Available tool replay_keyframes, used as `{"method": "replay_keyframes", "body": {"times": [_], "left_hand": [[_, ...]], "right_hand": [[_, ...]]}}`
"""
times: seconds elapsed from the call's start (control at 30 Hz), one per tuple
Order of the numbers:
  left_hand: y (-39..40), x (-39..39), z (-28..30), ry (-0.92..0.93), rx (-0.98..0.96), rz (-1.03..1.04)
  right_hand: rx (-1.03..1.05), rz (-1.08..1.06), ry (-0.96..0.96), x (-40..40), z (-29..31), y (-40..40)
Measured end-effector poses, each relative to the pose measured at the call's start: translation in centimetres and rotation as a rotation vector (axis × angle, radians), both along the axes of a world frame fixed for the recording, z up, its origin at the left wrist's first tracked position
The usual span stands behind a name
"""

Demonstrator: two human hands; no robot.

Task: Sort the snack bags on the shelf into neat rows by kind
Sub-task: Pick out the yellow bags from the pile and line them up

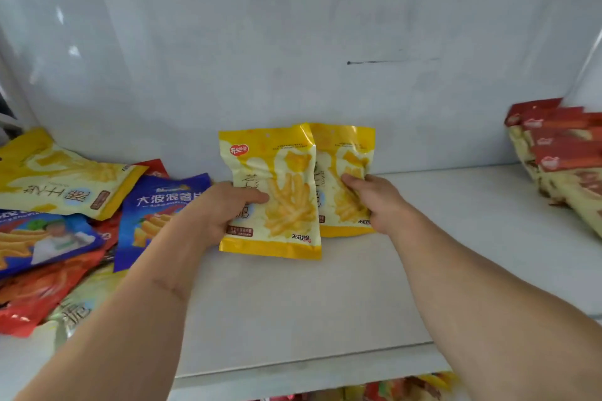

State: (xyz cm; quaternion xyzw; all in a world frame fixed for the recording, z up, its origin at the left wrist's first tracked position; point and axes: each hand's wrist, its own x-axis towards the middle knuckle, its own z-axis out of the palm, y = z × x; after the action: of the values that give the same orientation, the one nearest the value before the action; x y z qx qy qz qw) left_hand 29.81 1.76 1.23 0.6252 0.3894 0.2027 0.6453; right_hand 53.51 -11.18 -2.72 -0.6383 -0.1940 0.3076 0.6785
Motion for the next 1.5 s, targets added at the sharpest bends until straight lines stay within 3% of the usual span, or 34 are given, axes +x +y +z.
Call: {"method": "replay_keyframes", "body": {"times": [0.3,0.57,1.0,1.3,1.5], "left_hand": [[-10.2,9.4,-2.0,-0.115,0.006,-0.093],[-14.4,16.2,-2.2,-0.158,-0.023,-0.229],[-15.5,25.0,-3.6,-0.185,-0.078,-0.139],[-17.7,27.7,-4.9,-0.152,-0.098,0.009],[-19.0,29.3,-5.3,-0.122,-0.097,0.032]], "right_hand": [[0.011,-0.086,-0.063,9.2,-0.7,-12.1],[-0.011,-0.161,-0.114,16.8,-0.4,-16.3],[-0.099,-0.200,-0.119,26.3,-1.3,-17.0],[-0.226,-0.163,-0.273,30.6,-2.0,-14.2],[-0.136,-0.178,-0.250,31.3,-1.9,-12.6]]}}
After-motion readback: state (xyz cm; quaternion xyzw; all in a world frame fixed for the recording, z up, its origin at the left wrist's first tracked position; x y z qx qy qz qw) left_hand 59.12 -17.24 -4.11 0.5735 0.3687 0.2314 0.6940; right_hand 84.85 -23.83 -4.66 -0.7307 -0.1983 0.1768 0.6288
